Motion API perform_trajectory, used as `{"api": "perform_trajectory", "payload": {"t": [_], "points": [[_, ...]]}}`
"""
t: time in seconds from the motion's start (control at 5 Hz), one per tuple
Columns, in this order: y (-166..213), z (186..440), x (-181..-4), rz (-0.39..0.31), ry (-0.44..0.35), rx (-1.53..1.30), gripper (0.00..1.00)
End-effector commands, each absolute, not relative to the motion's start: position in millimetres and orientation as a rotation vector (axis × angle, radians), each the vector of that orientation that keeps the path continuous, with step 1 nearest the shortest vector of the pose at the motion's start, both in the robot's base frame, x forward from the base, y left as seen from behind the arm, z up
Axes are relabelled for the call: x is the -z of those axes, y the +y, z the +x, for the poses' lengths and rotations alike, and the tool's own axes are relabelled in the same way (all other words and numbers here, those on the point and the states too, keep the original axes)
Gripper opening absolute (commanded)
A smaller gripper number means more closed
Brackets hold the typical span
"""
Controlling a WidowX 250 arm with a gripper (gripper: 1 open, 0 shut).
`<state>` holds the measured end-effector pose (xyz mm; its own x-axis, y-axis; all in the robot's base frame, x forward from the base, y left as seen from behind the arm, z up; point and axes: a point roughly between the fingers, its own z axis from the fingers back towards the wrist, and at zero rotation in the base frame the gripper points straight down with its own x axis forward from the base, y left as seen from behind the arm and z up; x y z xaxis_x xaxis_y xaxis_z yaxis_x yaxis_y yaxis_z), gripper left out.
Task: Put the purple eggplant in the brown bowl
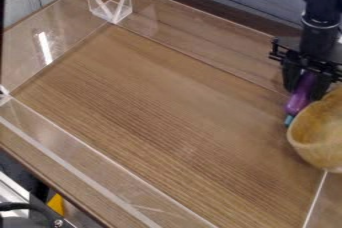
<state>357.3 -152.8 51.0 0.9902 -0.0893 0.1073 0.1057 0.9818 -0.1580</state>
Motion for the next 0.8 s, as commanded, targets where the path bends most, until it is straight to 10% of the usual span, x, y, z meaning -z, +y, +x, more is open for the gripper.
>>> {"api": "perform_trajectory", "payload": {"t": [0.0, 0.6], "points": [[-200.1, 331.2, -50.2, -0.208, -0.074, 0.189, 0.0], [-151.2, 330.0, -52.8, -0.16, -0.063, 0.201, 0.0]]}}
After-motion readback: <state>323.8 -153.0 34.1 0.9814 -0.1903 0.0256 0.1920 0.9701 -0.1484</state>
